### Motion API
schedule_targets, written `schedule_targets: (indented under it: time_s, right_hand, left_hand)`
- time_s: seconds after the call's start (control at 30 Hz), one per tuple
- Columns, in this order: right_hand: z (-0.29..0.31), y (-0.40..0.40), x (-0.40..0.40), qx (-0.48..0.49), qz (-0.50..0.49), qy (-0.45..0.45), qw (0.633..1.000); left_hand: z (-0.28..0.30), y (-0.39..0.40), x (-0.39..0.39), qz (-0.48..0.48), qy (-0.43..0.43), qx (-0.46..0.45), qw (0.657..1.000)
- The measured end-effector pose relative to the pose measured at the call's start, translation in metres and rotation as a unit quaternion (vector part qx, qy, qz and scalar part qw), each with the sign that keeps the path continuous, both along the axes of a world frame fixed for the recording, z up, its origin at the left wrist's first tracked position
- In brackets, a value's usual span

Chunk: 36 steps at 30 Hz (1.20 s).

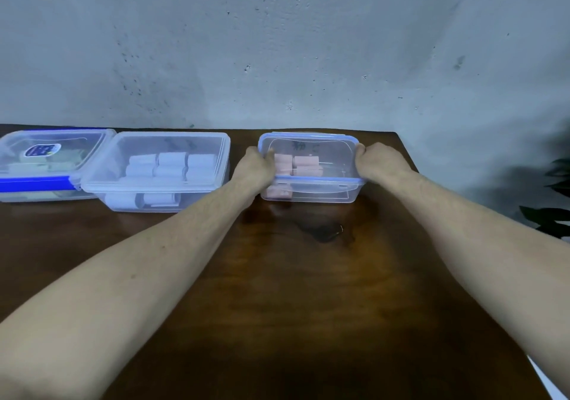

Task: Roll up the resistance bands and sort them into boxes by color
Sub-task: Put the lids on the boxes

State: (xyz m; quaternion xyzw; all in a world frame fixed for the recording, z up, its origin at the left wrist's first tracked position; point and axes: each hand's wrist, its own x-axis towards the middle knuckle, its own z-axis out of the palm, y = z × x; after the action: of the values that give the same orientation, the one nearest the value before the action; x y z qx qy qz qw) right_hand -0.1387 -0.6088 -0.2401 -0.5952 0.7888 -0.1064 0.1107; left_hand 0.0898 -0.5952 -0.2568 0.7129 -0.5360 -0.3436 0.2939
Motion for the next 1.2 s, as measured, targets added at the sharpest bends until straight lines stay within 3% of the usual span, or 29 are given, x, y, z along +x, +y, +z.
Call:
schedule_targets:
  time_s: [0.13,0.23,0.3,0.4,0.47,0.53,0.63,0.7,0.83,1.07,1.2]
  right_hand:
    - [0.005,0.001,-0.001,0.032,0.000,0.024,0.999]
    - [0.005,0.002,0.001,0.050,0.007,0.019,0.999]
    - [0.008,0.000,0.003,0.077,0.002,0.066,0.995]
    - [0.019,-0.006,0.007,0.074,0.031,0.117,0.990]
    - [0.024,-0.012,0.010,0.021,0.111,0.118,0.986]
    - [0.025,-0.018,0.016,-0.001,0.212,0.110,0.971]
    - [0.018,-0.031,0.022,0.021,0.286,0.036,0.957]
    - [0.016,-0.036,0.028,0.012,0.277,0.006,0.961]
    - [0.011,-0.040,0.045,-0.034,0.279,-0.032,0.959]
    - [-0.002,-0.054,0.059,-0.074,0.262,-0.063,0.960]
    - [-0.003,-0.056,0.061,-0.076,0.260,-0.085,0.959]
  left_hand:
    - [0.013,0.000,0.005,-0.036,-0.126,0.016,0.991]
    - [0.027,-0.003,0.004,-0.085,-0.262,0.041,0.961]
    - [0.032,-0.007,0.003,-0.103,-0.325,0.049,0.939]
    - [0.032,-0.014,0.003,-0.119,-0.326,0.017,0.938]
    - [0.031,-0.007,-0.006,-0.194,-0.322,-0.092,0.922]
    - [0.026,0.002,-0.013,-0.319,-0.295,-0.198,0.879]
    - [0.023,0.012,-0.019,-0.436,-0.328,-0.180,0.818]
    - [0.017,0.010,-0.020,-0.434,-0.360,-0.220,0.796]
    - [0.008,0.006,-0.011,-0.419,-0.365,-0.233,0.798]
    - [-0.001,0.012,-0.005,-0.385,-0.422,-0.295,0.766]
    - [-0.003,0.011,-0.005,-0.387,-0.420,-0.286,0.769]
